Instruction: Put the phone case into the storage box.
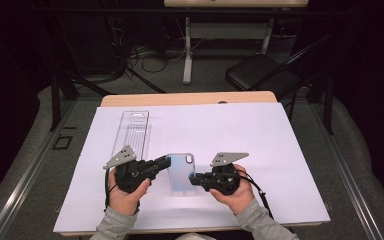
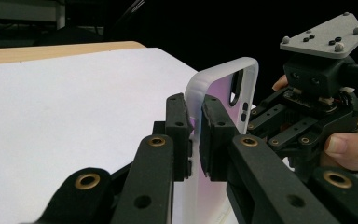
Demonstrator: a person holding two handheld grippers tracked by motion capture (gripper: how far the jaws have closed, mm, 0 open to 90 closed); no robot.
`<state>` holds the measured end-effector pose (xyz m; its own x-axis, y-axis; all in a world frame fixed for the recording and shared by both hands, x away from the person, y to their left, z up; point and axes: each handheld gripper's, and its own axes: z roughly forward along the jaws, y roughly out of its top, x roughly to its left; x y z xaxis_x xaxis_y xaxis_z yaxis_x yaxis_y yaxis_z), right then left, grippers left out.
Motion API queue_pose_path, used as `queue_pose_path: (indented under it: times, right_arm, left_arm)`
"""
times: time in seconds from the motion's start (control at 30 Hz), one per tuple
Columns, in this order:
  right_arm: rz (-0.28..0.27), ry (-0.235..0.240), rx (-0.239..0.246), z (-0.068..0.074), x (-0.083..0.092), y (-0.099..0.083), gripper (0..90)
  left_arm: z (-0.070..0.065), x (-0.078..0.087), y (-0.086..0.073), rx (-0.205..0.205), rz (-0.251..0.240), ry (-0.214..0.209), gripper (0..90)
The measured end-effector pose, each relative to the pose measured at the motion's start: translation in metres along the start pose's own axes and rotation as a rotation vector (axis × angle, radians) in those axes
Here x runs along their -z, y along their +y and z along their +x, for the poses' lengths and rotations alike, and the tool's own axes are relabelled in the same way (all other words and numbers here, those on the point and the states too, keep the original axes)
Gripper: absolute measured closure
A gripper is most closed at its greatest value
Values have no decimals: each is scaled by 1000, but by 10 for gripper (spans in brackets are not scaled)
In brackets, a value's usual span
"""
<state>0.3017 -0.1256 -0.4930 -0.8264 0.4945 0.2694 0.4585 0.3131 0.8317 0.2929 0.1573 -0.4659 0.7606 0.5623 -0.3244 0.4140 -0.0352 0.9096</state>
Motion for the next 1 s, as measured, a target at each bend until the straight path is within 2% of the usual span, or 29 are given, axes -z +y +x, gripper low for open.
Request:
queue_pose_path:
  times: [1.0]
  right_arm:
    - [-13,11,-16,0,0,0,817]
  left_arm:
    - [2,1,-1,13,-10,-5,835]
